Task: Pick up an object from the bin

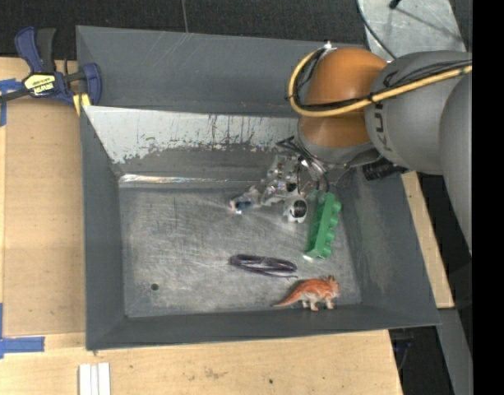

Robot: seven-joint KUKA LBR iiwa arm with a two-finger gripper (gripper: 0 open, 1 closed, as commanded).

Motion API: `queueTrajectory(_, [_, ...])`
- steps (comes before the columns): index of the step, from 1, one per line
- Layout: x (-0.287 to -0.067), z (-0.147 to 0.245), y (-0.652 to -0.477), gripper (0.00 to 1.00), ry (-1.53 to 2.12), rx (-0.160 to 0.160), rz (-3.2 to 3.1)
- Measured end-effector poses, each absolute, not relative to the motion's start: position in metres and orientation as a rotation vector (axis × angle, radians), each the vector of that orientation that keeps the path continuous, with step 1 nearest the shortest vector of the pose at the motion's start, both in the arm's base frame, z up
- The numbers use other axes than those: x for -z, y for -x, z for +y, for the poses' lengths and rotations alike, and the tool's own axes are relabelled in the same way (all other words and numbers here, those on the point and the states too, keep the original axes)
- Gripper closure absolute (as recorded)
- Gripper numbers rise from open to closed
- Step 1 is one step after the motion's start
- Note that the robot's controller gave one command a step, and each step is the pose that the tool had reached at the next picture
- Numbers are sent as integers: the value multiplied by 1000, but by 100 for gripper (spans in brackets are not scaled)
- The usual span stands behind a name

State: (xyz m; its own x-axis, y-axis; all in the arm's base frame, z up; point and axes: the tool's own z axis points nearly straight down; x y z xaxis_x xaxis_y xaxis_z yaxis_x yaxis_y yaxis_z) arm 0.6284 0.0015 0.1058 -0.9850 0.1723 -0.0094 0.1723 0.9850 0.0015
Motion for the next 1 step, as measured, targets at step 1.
queueTrajectory(1, [-103, 3, -613, 100, -132, 1, 3122])
